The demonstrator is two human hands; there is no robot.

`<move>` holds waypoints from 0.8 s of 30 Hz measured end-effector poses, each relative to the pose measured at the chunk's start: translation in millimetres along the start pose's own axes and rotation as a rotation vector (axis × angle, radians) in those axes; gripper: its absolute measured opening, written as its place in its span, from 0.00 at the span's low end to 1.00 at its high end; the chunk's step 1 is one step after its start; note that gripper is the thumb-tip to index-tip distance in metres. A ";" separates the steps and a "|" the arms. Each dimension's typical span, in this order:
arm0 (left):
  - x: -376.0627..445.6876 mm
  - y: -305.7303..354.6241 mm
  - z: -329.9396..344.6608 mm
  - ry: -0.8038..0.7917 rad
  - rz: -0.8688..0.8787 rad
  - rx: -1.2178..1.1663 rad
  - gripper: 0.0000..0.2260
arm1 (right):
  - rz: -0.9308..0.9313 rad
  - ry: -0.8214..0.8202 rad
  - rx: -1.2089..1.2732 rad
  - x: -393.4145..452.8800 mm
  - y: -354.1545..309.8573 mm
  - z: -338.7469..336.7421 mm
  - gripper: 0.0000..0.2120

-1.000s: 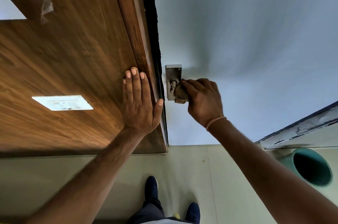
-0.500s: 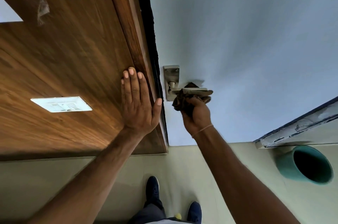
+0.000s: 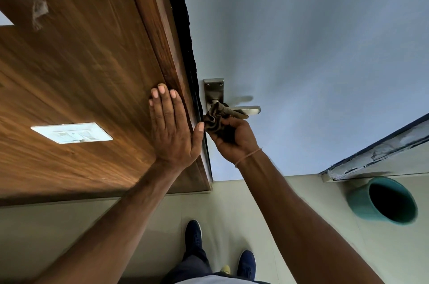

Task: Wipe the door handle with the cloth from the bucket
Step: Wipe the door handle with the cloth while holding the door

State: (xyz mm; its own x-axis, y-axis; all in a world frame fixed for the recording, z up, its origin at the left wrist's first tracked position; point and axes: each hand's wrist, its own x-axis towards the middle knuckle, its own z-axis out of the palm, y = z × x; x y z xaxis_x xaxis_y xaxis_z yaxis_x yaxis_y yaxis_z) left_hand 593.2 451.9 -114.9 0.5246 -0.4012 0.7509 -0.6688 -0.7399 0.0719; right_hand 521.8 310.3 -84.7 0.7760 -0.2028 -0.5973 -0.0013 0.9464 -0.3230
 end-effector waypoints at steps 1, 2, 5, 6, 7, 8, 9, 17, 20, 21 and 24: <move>-0.2 -0.9 0.1 0.001 0.002 -0.003 0.36 | 0.020 0.013 0.025 -5.2 -1.8 -0.3 0.14; -0.2 -1.9 0.2 0.005 0.003 -0.002 0.36 | 0.024 0.007 0.044 -11.7 -4.6 -2.5 0.14; 0.8 -4.7 -0.3 0.011 0.015 0.008 0.35 | -0.119 0.016 -0.124 -29.4 -14.1 -9.2 0.16; 0.7 -4.8 -0.4 0.012 0.018 0.012 0.35 | -0.250 0.067 -0.321 -33.4 -14.5 -8.0 0.13; 0.5 -4.3 -0.7 0.013 0.018 0.012 0.35 | -0.444 0.149 -0.591 -35.3 -13.7 -7.1 0.10; 0.3 -3.6 -1.2 0.014 0.014 0.008 0.35 | -0.705 0.240 -0.936 -35.4 -12.7 -7.6 0.09; 0.0 -3.1 -1.6 0.014 0.011 0.002 0.35 | -0.992 0.286 -1.287 -31.5 -9.7 -10.0 0.13; -0.7 -7.4 -8.0 -0.024 0.033 0.004 0.35 | -1.736 -0.057 -2.196 28.2 -8.6 -43.7 0.23; -0.3 -7.6 -9.0 -0.025 0.028 0.002 0.35 | -1.832 -0.089 -2.116 27.7 -26.3 -57.0 0.22; -0.4 -6.8 -8.9 -0.023 0.026 0.002 0.35 | -1.849 -0.066 -2.076 26.1 -34.1 -61.4 0.23; 0.1 -3.8 -8.0 -0.020 0.016 0.003 0.35 | -1.770 0.141 -1.933 20.9 -60.1 -80.1 0.29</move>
State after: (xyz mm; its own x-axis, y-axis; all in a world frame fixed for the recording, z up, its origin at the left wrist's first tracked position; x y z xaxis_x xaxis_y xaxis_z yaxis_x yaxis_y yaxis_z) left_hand 591.6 459.0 -109.8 0.5241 -0.4241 0.7386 -0.6761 -0.7345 0.0580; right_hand 487.5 229.1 -136.6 0.6813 -0.1879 0.7075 -0.0701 -0.9788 -0.1925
